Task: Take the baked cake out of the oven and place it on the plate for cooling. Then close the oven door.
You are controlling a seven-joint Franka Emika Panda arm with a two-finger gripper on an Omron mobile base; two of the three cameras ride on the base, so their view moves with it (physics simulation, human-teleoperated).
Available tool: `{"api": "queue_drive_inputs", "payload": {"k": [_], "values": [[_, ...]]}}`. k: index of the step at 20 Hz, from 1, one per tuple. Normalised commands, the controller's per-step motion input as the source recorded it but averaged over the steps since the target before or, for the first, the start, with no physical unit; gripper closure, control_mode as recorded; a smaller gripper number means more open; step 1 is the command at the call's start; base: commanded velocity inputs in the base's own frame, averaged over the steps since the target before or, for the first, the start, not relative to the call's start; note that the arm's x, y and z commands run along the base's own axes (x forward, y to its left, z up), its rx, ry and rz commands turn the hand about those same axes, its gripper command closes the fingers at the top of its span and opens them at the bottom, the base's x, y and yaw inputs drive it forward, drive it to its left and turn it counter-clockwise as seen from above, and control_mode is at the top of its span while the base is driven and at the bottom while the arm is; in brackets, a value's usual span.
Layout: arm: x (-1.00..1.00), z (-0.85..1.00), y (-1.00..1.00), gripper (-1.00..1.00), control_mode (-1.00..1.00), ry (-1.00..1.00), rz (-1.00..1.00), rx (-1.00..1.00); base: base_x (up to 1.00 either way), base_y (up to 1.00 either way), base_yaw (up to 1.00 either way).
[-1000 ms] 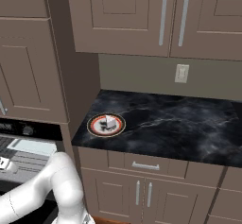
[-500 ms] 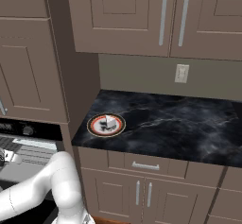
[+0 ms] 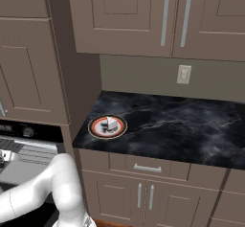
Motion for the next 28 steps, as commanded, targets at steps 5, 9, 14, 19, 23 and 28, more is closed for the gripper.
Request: {"api": "queue_drive_inputs", "payload": {"k": [5,9,14,19,23,28], "values": [[0.50,-0.15,0.07,-1.00,-1.00,-0.08,0.04,0.00,0.00,0.00,0.00],[0.32,-0.24,0.17,-1.00,-1.00,-0.02,0.06,0.00,0.00,0.00,0.00],[-0.33,-0.16,0.42,-1.00,-1.00,0.00,0.14,0.00,0.00,0.00,0.00],[-0.34,-0.02,0.34,-1.00,-1.00,0.01,0.10,0.00,0.00,0.00,0.00],[-0.50,-0.01,0.20,-1.00,-1.00,0.00,0.07,0.00,0.00,0.00,0.00],[-0.64,-0.05,0.04,-1.00,-1.00,0.00,0.03,0.00,0.00,0.00,0.00]]}}
